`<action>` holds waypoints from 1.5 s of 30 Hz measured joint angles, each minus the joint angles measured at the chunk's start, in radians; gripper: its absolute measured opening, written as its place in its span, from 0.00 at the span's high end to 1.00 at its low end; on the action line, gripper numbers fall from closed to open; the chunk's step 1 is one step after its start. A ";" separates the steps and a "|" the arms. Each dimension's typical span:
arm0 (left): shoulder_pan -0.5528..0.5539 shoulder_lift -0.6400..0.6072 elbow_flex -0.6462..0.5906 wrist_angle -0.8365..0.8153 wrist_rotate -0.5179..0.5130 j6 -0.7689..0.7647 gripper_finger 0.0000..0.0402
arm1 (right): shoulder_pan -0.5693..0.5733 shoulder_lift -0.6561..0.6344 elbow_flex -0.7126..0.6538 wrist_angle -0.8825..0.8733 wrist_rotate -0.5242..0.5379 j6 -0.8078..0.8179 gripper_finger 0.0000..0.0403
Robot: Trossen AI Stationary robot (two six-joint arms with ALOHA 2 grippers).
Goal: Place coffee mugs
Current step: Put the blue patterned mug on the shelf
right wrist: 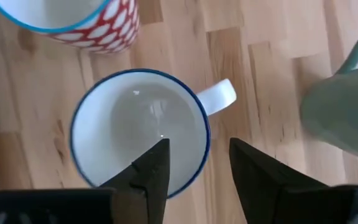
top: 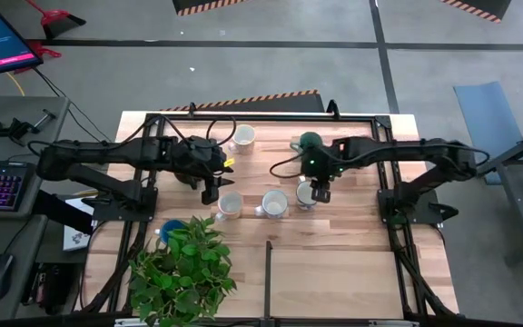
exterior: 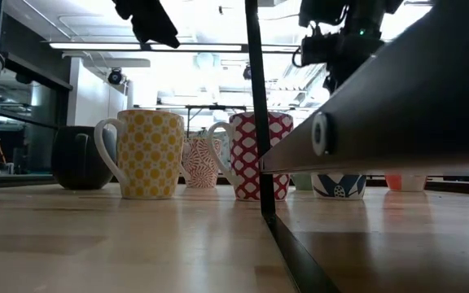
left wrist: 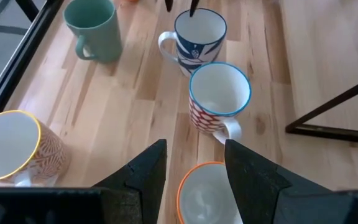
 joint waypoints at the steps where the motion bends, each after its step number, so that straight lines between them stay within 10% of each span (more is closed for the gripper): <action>1: 0.000 0.000 0.000 0.000 -0.001 0.000 0.62 | 0.000 0.011 0.000 0.003 0.000 0.000 0.64; 22: 0.000 0.000 0.000 -0.002 0.000 0.000 0.62 | 0.001 0.183 0.000 0.043 -0.012 0.062 0.66; 33: 0.001 0.000 0.001 -0.001 -0.025 0.000 0.62 | 0.022 0.167 0.000 0.009 -0.005 0.055 0.98; 45: 0.003 0.000 0.001 -0.001 -0.069 0.000 0.62 | 0.107 -0.115 0.187 -0.281 0.091 0.167 0.99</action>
